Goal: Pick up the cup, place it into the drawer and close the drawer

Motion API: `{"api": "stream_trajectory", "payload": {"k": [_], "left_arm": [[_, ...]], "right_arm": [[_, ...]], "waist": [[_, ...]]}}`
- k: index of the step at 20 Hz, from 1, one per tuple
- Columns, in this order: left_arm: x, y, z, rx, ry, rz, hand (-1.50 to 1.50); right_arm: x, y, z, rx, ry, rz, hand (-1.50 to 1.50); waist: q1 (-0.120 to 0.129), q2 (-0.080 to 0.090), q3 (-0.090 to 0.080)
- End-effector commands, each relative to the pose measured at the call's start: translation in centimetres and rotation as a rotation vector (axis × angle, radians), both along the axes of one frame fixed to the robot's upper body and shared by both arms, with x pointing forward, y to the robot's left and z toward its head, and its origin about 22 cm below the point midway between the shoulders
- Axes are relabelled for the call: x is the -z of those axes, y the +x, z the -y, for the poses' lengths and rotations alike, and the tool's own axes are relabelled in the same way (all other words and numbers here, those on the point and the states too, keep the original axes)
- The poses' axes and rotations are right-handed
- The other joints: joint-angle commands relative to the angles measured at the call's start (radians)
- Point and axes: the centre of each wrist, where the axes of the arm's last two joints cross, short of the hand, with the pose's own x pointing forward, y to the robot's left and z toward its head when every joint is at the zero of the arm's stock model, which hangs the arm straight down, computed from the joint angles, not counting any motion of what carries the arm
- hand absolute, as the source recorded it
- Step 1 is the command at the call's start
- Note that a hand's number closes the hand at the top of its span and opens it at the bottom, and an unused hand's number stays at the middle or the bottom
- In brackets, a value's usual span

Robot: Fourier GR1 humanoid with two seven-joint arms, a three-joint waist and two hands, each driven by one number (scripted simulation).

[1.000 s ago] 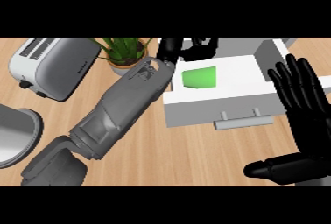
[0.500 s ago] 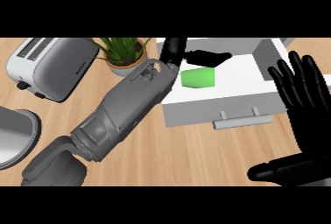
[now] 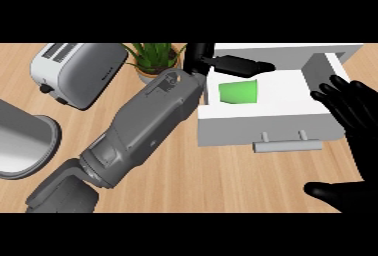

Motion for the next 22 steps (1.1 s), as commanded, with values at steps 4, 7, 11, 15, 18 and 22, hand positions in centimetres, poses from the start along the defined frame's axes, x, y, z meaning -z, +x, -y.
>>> {"api": "stream_trajectory", "payload": {"k": [4,7,11,15,18,22], "left_arm": [[-0.4,0.0,-2.6,-0.032,-0.1,-0.024,-1.5],[-1.5,0.2,-5.7,-0.058,-0.14,-0.027,-1.5],[-0.6,-1.5,-9.4,-0.093,-0.161,-0.078,-1.5],[2.4,-3.4,-13.9,-0.148,-0.165,-0.071,-1.5],[3.8,-5.6,-16.6,-0.136,-0.177,-0.102,-1.5],[2.7,-7.6,-21.2,-0.145,-0.201,-0.126,-1.5]], "right_arm": [[-2.1,-2.3,0.2,-0.061,-0.203,0.015,1.5],[-0.7,-1.9,1.9,-0.044,-0.321,0.008,1.5],[-0.9,-2.9,1.7,-0.018,-0.38,0.004,1.5],[0.4,-1.7,1.0,-0.019,-0.483,-0.022,1.5],[1.1,-0.8,0.9,0.015,-0.495,-0.058,1.5],[2.5,-1.2,0.4,0.023,-0.549,-0.063,1.5]], "waist": [[0.049,-0.017,-0.002],[0.068,-0.019,-0.001],[0.079,-0.024,-0.001],[0.082,-0.017,-0.001],[0.075,-0.014,-0.001],[0.067,-0.013,0.0]]}}
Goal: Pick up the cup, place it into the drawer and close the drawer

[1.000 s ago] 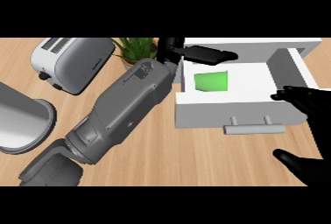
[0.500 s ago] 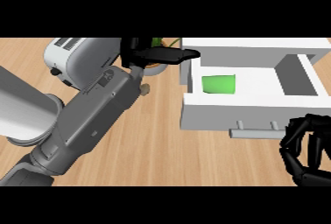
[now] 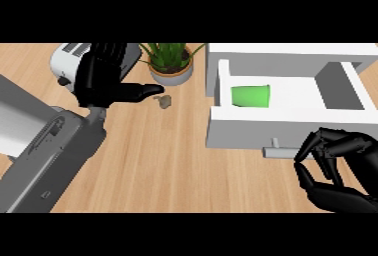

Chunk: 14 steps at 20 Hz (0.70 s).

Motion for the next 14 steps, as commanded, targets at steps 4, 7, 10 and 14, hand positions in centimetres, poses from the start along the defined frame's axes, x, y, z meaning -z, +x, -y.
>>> {"api": "stream_trajectory", "payload": {"k": [4,7,10,14], "left_arm": [[1.5,-3.7,-5.3,-0.002,-0.008,-0.021,-1.5],[2.1,-4.2,-6.0,-0.008,-0.016,-0.012,-1.5],[2.2,-6.1,-8.8,0.012,0.006,-0.02,-1.5],[5.1,-7.7,-11.0,-0.007,-0.005,-0.028,-1.5]], "right_arm": [[2.1,0.7,-1.9,-0.043,-0.282,0.059,1.5],[2.7,2.4,-2.4,-0.042,-0.461,0.121,1.5],[3.6,3.2,-3.0,-0.03,-0.557,0.108,1.5],[6.8,4.0,-6.1,-0.033,-0.576,0.135,1.5]], "waist": [[0.004,0.002,0.0],[0.008,0.007,0.0],[0.006,0.005,0.0],[-0.012,0.007,0.0]]}}
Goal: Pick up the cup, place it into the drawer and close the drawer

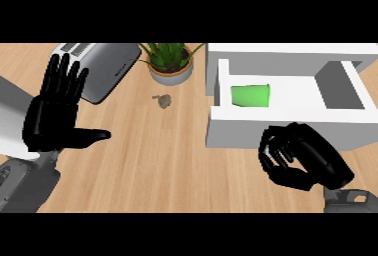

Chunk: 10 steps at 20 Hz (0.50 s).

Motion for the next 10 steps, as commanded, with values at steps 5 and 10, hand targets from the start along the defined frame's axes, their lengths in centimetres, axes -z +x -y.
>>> {"api": "stream_trajectory", "payload": {"k": [5,10], "left_arm": [[0.4,-3.1,-5.2,-0.009,-0.003,0.002,-1.5],[0.6,-1.8,-5.5,-0.013,-0.007,-0.009,-1.5]], "right_arm": [[7.5,2.7,-1.6,0.019,-0.114,-0.043,-1.5],[8.2,7.6,-1.9,0.032,-0.201,-0.07,-1.5]], "waist": [[-0.005,0.001,0.0],[-0.007,0.004,0.001]]}}
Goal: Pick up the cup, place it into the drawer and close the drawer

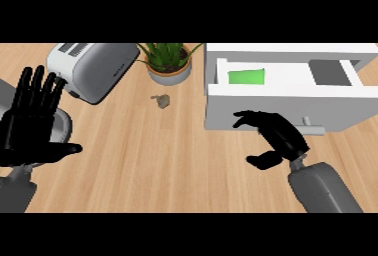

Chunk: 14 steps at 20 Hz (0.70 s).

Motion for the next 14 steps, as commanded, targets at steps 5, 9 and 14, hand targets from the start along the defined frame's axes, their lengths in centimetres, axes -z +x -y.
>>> {"api": "stream_trajectory", "payload": {"k": [5,9,14], "left_arm": [[2.4,-2.3,-1.7,0.007,-0.012,0.004,-1.5],[3.4,-2.1,-3.7,0.008,-0.021,-0.007,-1.5],[2.2,-1.9,-3.3,0.038,-0.032,0.005,-1.5]], "right_arm": [[3.0,5.4,1.5,0.027,-0.018,-0.047,-1.5],[2.9,7.1,2.6,0.023,0.009,-0.071,-1.5],[2.4,9.7,2.5,0.013,0.038,-0.096,-1.5]], "waist": [[0.004,0.002,0.0],[0.001,0.004,0.0],[0.016,0.007,0.001]]}}
